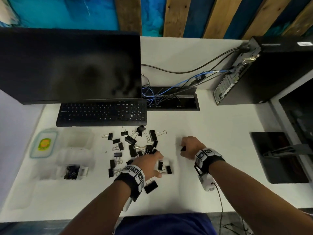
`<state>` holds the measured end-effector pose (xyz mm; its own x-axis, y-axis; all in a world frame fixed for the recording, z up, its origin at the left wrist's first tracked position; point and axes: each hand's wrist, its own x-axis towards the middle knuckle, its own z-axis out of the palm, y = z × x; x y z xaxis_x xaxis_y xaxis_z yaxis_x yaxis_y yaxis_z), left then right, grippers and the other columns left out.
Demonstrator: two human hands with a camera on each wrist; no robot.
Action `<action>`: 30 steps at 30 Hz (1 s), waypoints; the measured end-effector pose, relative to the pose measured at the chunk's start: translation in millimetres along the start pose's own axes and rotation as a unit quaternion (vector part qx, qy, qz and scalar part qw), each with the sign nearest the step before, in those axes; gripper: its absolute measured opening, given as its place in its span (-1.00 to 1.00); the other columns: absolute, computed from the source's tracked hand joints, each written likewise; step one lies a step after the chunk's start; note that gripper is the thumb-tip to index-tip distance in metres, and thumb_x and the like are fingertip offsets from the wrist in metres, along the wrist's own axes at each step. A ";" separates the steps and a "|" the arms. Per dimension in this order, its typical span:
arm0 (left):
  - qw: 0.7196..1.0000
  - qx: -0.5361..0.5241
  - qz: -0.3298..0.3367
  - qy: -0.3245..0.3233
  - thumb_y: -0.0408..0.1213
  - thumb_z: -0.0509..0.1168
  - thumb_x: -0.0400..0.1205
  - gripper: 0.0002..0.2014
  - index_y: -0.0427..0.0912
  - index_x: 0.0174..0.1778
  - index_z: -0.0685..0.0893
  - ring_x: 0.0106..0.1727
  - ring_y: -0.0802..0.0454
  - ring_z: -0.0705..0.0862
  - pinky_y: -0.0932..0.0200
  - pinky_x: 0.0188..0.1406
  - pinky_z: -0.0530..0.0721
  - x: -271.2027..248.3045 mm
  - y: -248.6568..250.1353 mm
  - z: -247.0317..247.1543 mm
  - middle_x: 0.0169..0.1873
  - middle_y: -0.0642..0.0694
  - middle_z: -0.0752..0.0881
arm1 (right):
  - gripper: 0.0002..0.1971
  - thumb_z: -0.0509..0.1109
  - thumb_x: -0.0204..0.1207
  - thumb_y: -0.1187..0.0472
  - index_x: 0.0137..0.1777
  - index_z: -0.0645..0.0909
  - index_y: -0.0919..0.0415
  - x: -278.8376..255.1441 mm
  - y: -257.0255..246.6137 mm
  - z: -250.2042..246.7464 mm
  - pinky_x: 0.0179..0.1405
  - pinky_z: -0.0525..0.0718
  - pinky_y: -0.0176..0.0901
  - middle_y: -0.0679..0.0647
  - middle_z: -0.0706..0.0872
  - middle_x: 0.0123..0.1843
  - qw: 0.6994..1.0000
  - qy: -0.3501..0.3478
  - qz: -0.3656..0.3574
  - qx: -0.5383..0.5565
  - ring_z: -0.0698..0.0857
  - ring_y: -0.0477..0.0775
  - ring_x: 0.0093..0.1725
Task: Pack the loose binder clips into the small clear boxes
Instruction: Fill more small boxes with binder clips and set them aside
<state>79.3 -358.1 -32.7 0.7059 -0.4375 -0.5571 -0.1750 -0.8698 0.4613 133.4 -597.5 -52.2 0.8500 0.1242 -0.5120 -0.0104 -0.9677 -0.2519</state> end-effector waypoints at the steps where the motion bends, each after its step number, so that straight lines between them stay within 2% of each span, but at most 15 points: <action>1: 1.000 0.001 0.002 -0.003 0.08 0.49 0.46 -0.35 0.14 0.41 0.35 0.20 0.00 0.65 0.06 0.14 0.61 0.1 -0.9 0.3 0.30 0.10 0.63 | -0.67 0.50 0.37 0.08 0.11 0.61 0.12 -7.4 -0.6 1.0 0.01 0.67 -0.09 0.05 0.66 0.08 0.999 0.014 0.006 0.045 0.66 0.11 0.08; 5: 1.000 0.004 0.016 -0.002 0.09 0.50 0.45 -0.35 0.14 0.42 0.37 0.17 -0.01 0.65 0.03 0.15 0.64 -0.6 -2.5 -0.7 0.28 0.08 0.63 | -0.73 0.57 0.26 0.05 -0.09 0.59 -0.06 -37.1 -12.6 5.6 -0.03 0.73 -0.09 -0.10 0.77 -0.15 0.981 0.036 0.003 0.192 0.74 -0.05 -0.13; 9: 0.999 0.013 0.032 -0.004 0.11 0.49 0.44 -0.33 0.14 0.41 0.36 0.18 0.00 0.67 0.01 0.18 0.64 -0.8 -4.7 -0.3 0.30 0.09 0.64 | -0.64 0.50 0.40 0.06 0.14 0.49 -0.15 -70.4 -41.0 4.6 -0.18 0.66 -0.35 -0.08 0.79 -0.35 0.975 -0.044 -0.038 0.213 0.74 -0.19 -0.32; 10: 0.999 0.013 0.034 -0.004 0.11 0.49 0.44 -0.33 0.14 0.42 0.35 0.20 0.01 0.67 0.00 0.19 0.64 -0.1 -5.0 0.0 0.32 0.11 0.63 | -0.68 0.47 0.43 0.04 0.14 0.50 -0.18 -75.0 -46.4 6.1 -0.19 0.69 -0.34 -0.08 0.76 -0.42 0.976 -0.065 -0.046 0.202 0.73 -0.16 -0.37; 12: 0.999 0.017 0.041 -0.003 0.09 0.50 0.45 -0.32 0.11 0.44 0.36 0.23 0.01 0.66 -0.01 0.20 0.64 -0.6 -4.3 -0.9 0.33 0.10 0.62 | -0.82 0.41 0.44 -0.02 0.03 0.59 -0.18 -80.2 -55.6 10.8 -0.11 0.79 -0.13 -0.10 0.70 -0.45 0.980 -0.076 -0.045 0.178 0.77 -0.05 -0.37; 14: 0.999 0.025 0.048 0.003 0.09 0.50 0.45 -0.32 0.10 0.44 0.37 0.22 0.01 0.67 -0.02 0.19 0.65 -0.4 -4.7 -1.7 0.32 0.08 0.63 | -0.86 0.36 0.44 -0.09 -0.08 0.65 -0.12 -79.3 -61.7 15.2 -0.05 0.80 0.03 -0.06 0.73 -0.43 0.986 -0.073 -0.033 0.149 0.79 -0.02 -0.34; 16: 0.998 0.026 0.050 0.005 0.10 0.50 0.44 -0.33 0.11 0.42 0.37 0.20 0.00 0.67 -0.03 0.18 0.65 0.1 -4.7 -1.3 0.30 0.06 0.64 | -0.78 0.30 0.48 -0.15 -0.07 0.67 -0.07 -76.0 -66.4 17.6 -0.06 0.80 0.01 0.00 0.76 -0.42 0.990 -0.070 -0.020 0.117 0.79 -0.03 -0.33; 18: 0.998 0.027 0.053 0.004 0.11 0.50 0.44 -0.33 0.11 0.41 0.37 0.20 0.00 0.68 -0.03 0.17 0.66 0.6 -6.1 -0.6 0.29 0.07 0.65 | -0.72 0.29 0.53 -0.15 0.00 0.70 -0.02 -73.6 -73.4 17.4 -0.09 0.79 -0.02 -0.05 0.69 -0.44 0.993 -0.062 -0.010 0.097 0.79 0.02 -0.31; 21: 0.998 0.028 0.058 0.007 0.14 0.49 0.43 -0.34 0.12 0.38 0.37 0.21 -0.01 0.68 -0.03 0.17 0.66 0.7 -7.4 -0.8 0.29 0.07 0.66 | -0.70 0.23 0.59 -0.04 0.00 0.74 0.09 -69.2 -83.8 15.7 -0.12 0.78 -0.01 0.03 0.75 -0.41 0.996 -0.064 0.002 0.068 0.79 0.08 -0.28; 23: 0.998 0.030 0.061 0.008 0.13 0.48 0.45 -0.36 0.10 0.37 0.38 0.19 -0.01 0.69 0.00 0.14 0.66 0.1 -8.2 -1.5 0.28 0.08 0.66 | -0.71 0.18 0.57 0.11 0.00 0.73 0.17 -65.3 -86.1 16.4 -0.12 0.79 0.03 0.16 0.81 -0.22 0.998 -0.054 0.005 0.038 0.79 0.16 -0.20; 25: 0.998 0.028 0.062 0.005 0.13 0.47 0.46 -0.38 0.11 0.36 0.37 0.17 -0.02 0.69 0.01 0.10 0.66 -0.6 -9.4 -1.3 0.28 0.08 0.66 | -0.71 0.18 0.54 0.17 0.06 0.73 0.11 -63.9 -83.2 19.1 -0.13 0.77 0.00 0.14 0.77 -0.08 0.999 -0.028 0.000 0.028 0.76 0.19 -0.12; 27: 0.998 0.026 0.064 0.005 0.13 0.47 0.46 -0.37 0.11 0.38 0.36 0.16 -0.03 0.69 -0.01 0.11 0.67 -1.1 -10.1 -1.3 0.29 0.07 0.65 | -0.73 0.24 0.51 0.22 0.08 0.73 0.03 -64.1 -78.5 20.8 -0.18 0.70 -0.10 0.07 0.73 -0.05 0.999 -0.018 -0.009 0.026 0.72 0.13 -0.11; 30: 0.998 0.026 0.064 0.004 0.13 0.47 0.46 -0.35 0.11 0.41 0.35 0.18 -0.05 0.69 -0.03 0.13 0.67 -1.5 -10.5 -1.6 0.30 0.04 0.65 | -0.78 0.32 0.51 0.19 0.07 0.74 -0.03 -64.2 -69.9 24.2 -0.06 0.68 -0.09 0.01 0.62 0.08 0.999 -0.015 -0.050 0.007 0.67 0.08 0.02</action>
<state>81.2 -348.0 -35.6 0.6807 -0.5445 -0.4900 -0.3003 -0.8176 0.4914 66.8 -532.5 -21.6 0.8309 0.2277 -0.5077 0.0673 -0.9469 -0.3145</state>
